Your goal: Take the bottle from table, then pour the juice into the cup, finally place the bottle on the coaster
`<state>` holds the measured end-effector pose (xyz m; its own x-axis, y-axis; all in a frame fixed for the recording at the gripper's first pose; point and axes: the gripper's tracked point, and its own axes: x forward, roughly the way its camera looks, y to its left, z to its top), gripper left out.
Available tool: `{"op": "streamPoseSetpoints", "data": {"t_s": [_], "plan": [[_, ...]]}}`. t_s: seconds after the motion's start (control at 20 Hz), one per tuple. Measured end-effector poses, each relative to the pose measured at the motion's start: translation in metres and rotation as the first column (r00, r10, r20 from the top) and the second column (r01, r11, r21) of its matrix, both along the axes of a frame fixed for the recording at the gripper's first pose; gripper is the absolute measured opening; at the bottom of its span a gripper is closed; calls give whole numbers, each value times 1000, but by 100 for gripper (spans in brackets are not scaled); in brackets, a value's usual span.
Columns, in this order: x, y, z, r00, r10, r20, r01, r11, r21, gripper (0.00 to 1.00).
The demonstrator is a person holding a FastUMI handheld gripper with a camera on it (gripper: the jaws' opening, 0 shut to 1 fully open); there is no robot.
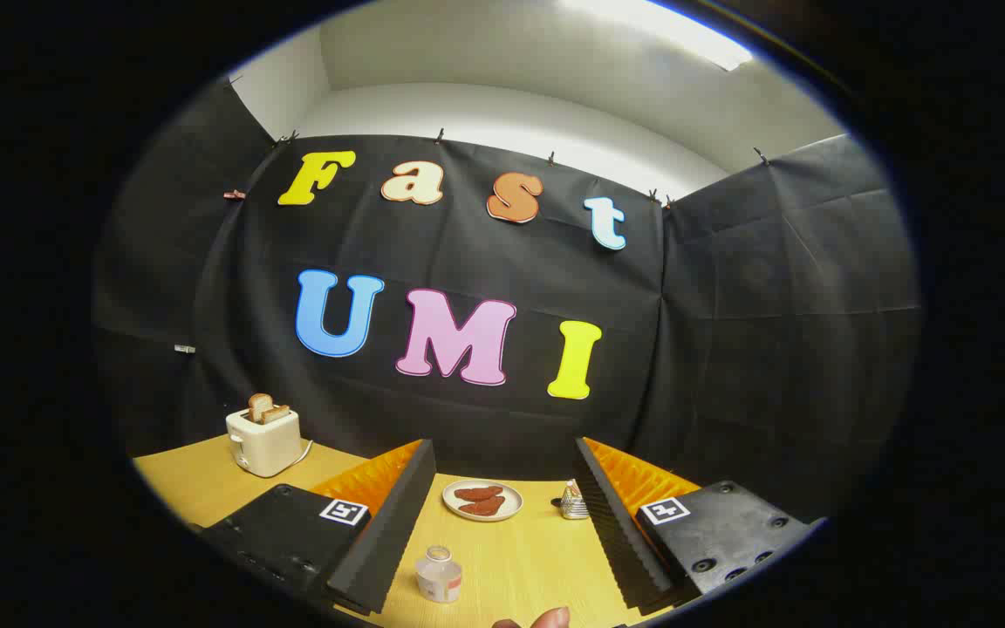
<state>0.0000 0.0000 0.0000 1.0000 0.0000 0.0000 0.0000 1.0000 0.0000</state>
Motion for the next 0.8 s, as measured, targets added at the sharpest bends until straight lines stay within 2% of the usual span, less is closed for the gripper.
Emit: {"op": "streamPoseSetpoints", "data": {"t_s": [0.8], "plan": [[-8, 9, -9, 1000, 9, 6, -9, 1000, 7, 97]]}}
